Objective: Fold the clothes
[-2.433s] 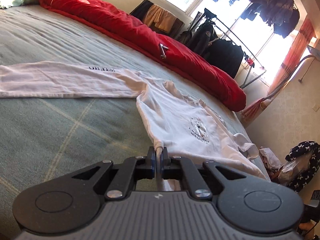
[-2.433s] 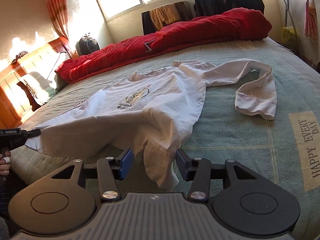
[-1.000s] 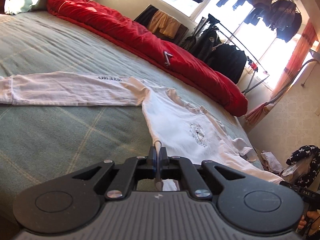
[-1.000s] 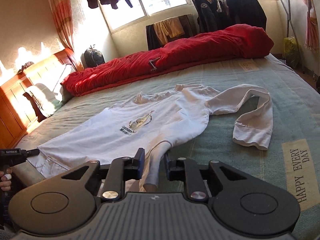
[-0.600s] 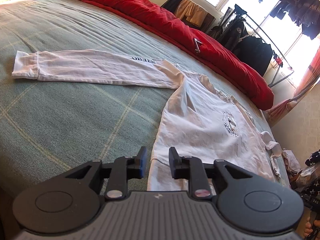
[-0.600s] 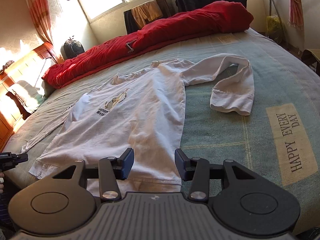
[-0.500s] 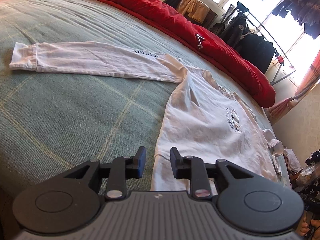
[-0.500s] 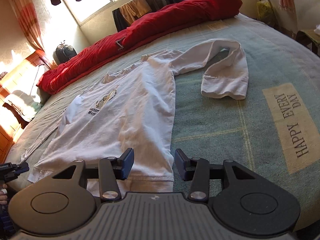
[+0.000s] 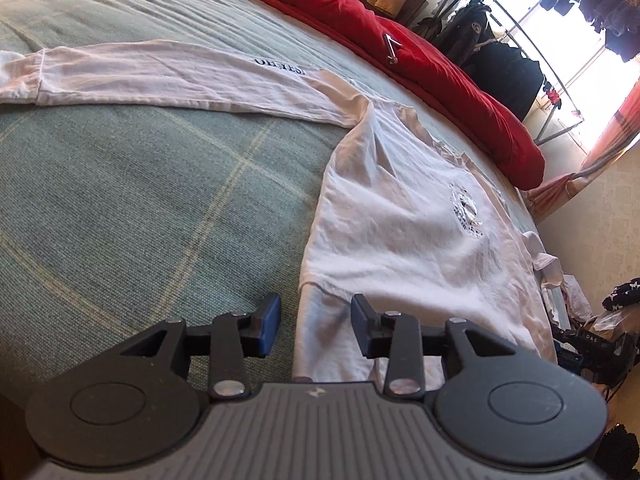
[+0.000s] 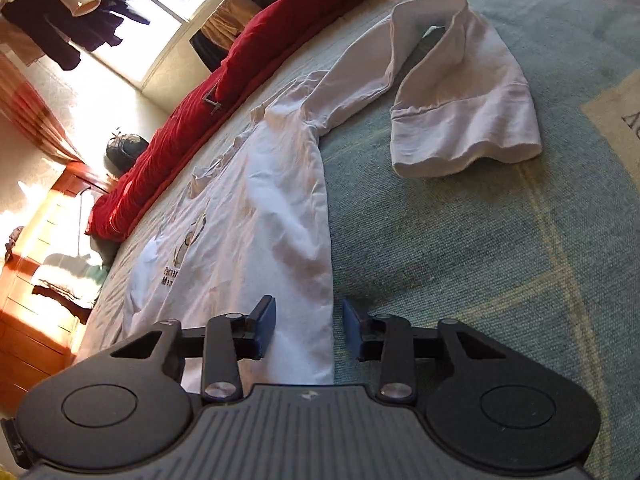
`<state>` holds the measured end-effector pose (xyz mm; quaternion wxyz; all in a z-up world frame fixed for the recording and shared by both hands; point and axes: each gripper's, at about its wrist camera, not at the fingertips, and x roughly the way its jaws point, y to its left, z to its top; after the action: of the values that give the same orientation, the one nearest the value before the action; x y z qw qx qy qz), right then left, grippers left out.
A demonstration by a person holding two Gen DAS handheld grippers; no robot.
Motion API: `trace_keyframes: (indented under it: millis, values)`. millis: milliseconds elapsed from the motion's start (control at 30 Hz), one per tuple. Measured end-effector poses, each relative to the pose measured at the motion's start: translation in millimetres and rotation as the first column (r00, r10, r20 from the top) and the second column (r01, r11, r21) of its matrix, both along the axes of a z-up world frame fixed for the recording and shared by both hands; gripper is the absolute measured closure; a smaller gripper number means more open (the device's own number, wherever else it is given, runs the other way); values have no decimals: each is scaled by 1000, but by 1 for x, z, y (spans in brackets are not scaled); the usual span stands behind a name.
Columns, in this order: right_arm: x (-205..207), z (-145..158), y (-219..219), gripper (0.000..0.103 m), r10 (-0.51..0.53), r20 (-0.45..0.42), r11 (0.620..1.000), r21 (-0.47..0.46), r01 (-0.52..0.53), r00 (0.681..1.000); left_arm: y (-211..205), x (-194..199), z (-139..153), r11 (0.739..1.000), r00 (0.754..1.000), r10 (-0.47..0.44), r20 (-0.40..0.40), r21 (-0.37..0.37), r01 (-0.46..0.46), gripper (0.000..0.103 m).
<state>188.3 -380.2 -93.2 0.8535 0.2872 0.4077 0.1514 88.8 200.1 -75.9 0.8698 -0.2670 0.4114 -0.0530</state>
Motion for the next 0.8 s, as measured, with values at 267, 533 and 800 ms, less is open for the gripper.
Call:
trace_keyframes:
  millis: [267,533,800]
  values:
    - [-7,33,-10,96,-14,79,992,-127,24,997,-9,3,4,998,999,-38,-9,56,38,69]
    - [-58,67,24,76,214,142,908,-393,-144,966,-8,0,-2,997,997,-73,-19,-9,72,70]
    - [-105,70,98,75,560,117,685,-622,-379,820,-2,-5,-7,997,999,-45,-28,-69,43,97]
